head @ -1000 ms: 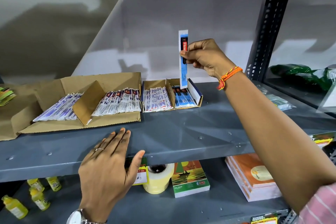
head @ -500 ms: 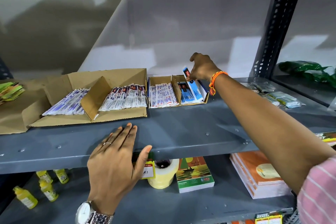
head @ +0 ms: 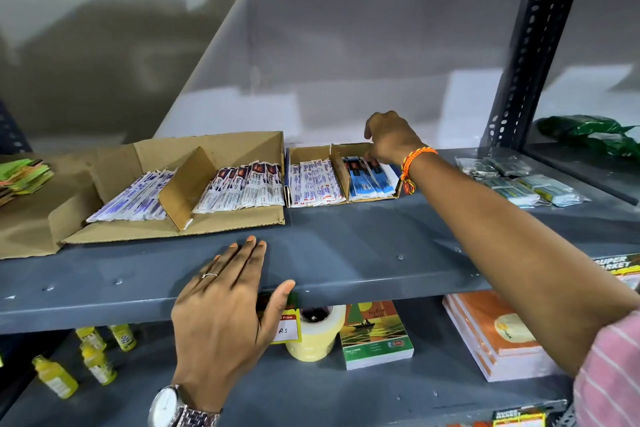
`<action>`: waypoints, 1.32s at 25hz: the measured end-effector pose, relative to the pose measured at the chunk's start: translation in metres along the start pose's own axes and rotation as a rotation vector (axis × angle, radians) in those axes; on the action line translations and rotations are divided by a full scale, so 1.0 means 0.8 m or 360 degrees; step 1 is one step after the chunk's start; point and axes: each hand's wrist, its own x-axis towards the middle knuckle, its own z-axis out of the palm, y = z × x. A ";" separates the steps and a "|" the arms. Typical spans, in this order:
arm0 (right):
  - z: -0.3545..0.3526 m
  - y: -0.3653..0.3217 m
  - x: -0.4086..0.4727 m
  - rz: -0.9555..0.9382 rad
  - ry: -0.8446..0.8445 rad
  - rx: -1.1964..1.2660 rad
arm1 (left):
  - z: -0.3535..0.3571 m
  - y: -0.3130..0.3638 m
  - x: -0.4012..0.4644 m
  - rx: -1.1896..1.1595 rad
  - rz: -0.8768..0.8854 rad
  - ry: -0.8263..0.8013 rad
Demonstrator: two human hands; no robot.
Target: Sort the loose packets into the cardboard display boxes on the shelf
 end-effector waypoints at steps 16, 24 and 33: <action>-0.017 0.011 -0.030 -0.0179 -0.0439 -0.0355 | 0.001 0.000 0.001 -0.0026 -0.0009 -0.0014; -0.012 -0.009 -0.068 -0.0331 -0.0263 -0.0191 | 0.000 0.000 0.001 -0.0038 -0.0012 -0.0027; -0.002 -0.014 -0.101 -0.0404 -0.0440 -0.0259 | -0.003 0.003 0.000 -0.0039 -0.0019 -0.0044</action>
